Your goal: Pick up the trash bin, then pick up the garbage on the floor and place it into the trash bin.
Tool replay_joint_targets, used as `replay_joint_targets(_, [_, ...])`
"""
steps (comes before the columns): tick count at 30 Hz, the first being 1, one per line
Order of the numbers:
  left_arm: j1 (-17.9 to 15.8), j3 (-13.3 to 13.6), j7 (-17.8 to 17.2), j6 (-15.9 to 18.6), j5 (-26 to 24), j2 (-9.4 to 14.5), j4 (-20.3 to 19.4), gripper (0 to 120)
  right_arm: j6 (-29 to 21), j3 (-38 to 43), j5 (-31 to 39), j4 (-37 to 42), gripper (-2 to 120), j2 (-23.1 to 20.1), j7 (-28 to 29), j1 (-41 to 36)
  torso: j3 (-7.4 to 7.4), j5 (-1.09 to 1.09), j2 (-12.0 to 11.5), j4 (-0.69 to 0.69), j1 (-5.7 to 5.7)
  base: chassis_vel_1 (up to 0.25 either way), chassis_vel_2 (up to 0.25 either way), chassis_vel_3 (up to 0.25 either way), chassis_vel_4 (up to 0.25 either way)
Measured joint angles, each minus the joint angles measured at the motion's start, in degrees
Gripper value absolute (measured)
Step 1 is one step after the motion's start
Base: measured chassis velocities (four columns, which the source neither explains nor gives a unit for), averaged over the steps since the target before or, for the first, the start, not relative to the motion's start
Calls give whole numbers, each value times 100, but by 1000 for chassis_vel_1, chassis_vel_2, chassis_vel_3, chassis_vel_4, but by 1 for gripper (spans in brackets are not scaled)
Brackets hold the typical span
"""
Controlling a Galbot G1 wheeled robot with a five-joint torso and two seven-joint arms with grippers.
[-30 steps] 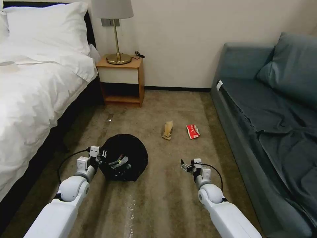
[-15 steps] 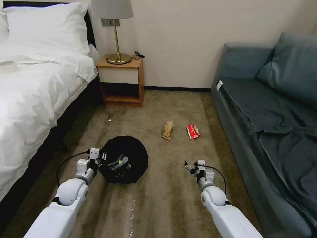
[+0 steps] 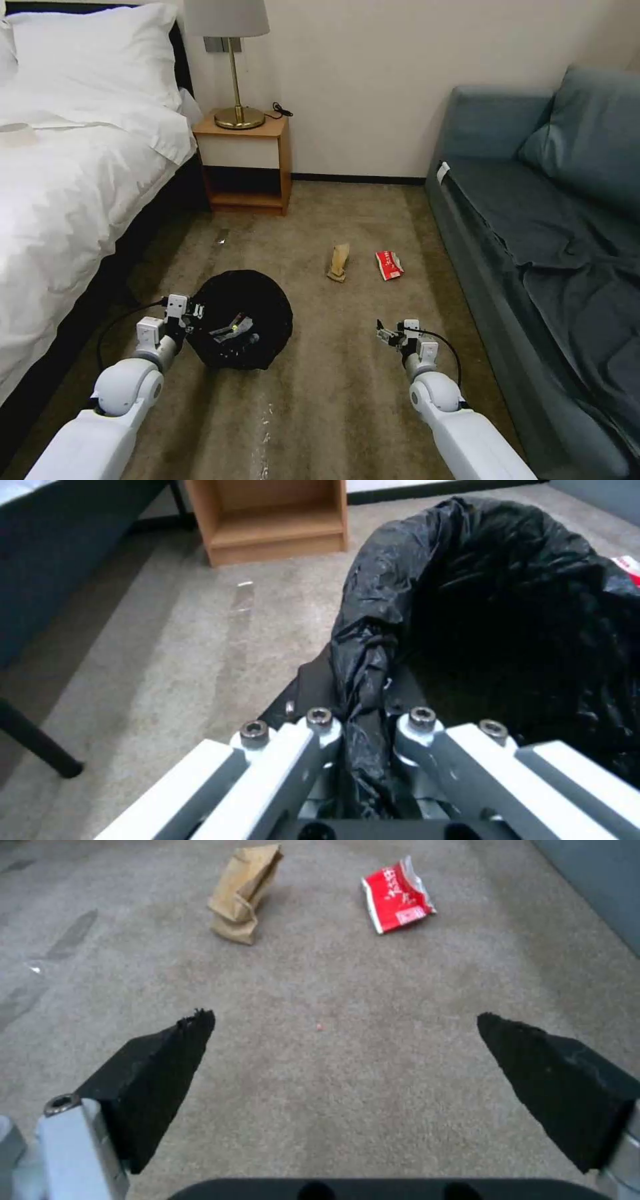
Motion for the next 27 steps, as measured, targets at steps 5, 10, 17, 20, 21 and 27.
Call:
replay_joint_targets(5, [-11,4,-4,9,-27,6,-34,4,69,46,-6,-53,100,-3,-44,-20,0,1,0,-1,0,0,0,0,0])
replay_joint_targets(10, [17,-3,-8,10,-26,24,-58,4,98,76,-7,-48,100,-36,-50,-53,0,0,0,-1,0,0,0,0,0])
replay_joint_targets(17, [100,-110,-9,37,-80,207,-148,4,174,113,-21,-57,100,-53,-96,-83,-1,0,0,0,0,0,0,0,0])
replay_joint_targets(20, [123,-158,-12,37,-84,261,-157,4,249,148,-56,-137,100,3,-135,-72,-1,0,0,-1,0,0,0,0,0])
replay_joint_targets(21, [133,-174,-12,38,-88,267,-163,4,277,164,-66,-177,100,27,-158,-67,-1,0,0,0,0,0,0,0,0])
replay_joint_targets(27, [208,-228,-14,34,-94,257,-209,4,361,189,-94,-323,100,93,-255,-59,0,0,0,0,0,0,0,0,0])
